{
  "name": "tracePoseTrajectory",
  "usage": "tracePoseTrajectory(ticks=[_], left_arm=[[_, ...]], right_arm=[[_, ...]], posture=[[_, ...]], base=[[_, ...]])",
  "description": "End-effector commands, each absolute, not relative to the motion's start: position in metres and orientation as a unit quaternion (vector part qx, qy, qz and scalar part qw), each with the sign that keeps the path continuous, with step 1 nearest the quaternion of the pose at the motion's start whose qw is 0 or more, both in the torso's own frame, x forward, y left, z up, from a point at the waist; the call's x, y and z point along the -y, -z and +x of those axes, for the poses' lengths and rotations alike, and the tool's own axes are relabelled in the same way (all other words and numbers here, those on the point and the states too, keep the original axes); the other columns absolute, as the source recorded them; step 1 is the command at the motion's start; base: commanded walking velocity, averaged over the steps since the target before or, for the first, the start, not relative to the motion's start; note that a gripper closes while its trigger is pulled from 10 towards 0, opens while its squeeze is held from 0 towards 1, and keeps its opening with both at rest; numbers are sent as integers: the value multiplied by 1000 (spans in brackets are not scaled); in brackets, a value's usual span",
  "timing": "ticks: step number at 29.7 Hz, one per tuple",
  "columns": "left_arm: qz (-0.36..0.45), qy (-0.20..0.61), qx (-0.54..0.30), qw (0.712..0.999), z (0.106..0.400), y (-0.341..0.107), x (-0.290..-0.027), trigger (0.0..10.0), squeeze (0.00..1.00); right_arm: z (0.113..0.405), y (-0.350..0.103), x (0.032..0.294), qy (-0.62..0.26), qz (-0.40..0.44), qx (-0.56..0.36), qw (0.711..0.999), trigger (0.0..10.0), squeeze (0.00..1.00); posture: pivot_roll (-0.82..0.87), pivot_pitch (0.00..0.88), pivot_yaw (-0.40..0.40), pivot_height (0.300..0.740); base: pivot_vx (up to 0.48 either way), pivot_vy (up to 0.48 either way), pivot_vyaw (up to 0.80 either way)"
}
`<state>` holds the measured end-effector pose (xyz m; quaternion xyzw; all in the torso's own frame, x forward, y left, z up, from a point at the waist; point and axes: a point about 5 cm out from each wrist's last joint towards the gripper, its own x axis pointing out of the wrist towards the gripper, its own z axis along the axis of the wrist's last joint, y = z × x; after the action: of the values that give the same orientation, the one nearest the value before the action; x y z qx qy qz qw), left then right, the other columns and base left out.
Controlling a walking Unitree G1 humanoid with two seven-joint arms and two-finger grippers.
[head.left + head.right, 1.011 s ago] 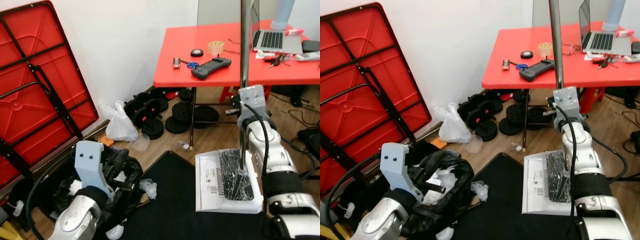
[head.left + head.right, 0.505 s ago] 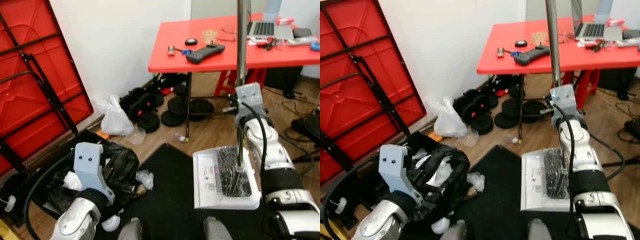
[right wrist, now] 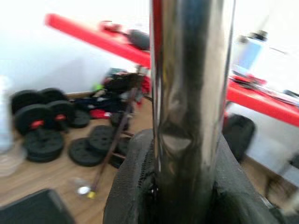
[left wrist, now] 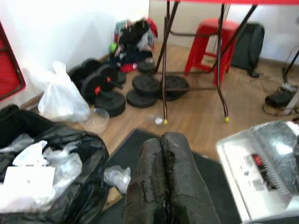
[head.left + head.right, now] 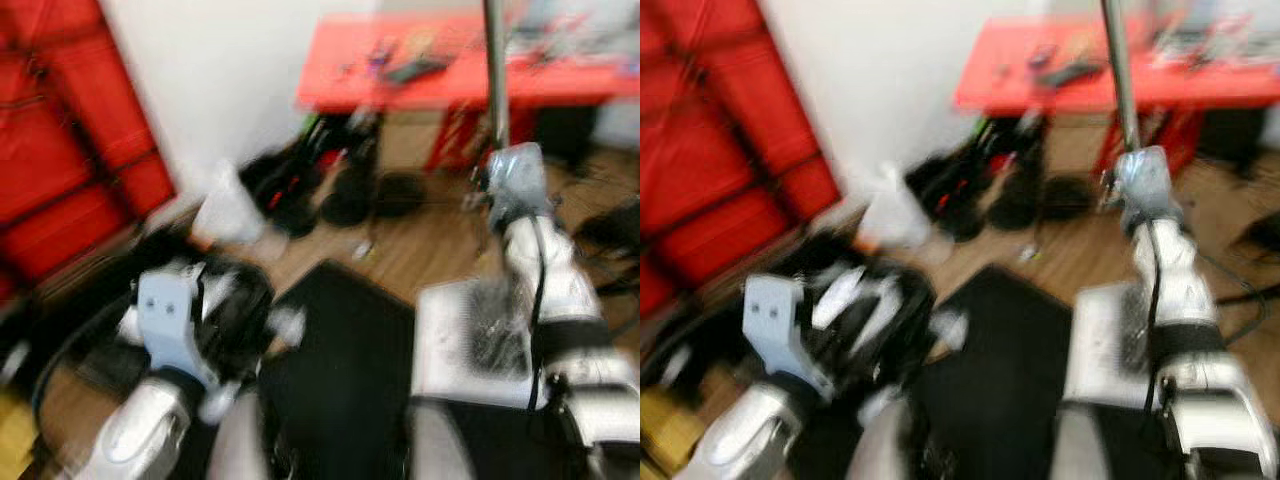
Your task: Sweep floor
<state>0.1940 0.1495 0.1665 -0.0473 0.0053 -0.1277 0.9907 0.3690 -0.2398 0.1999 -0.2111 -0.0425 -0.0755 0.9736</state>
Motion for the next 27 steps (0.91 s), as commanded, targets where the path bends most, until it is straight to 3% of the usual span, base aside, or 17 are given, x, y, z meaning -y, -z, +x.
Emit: tracePoseTrajectory(ticks=[1, 27], left_arm=[[-49, 143, -14, 988, 193, -165, -149, 10000, 0], [-51, 151, -26, 987, 175, -172, -151, 10000, 0]], right_arm=[[374, -222, 229, 64, -208, 95, 971, 10000, 0], [391, -252, 223, 68, -249, 148, 955, 10000, 0]], posture=[[-56, 65, 27, 565], [-1, 144, 55, 470]], base=[[0, 0, 0], [0, 0, 0]])
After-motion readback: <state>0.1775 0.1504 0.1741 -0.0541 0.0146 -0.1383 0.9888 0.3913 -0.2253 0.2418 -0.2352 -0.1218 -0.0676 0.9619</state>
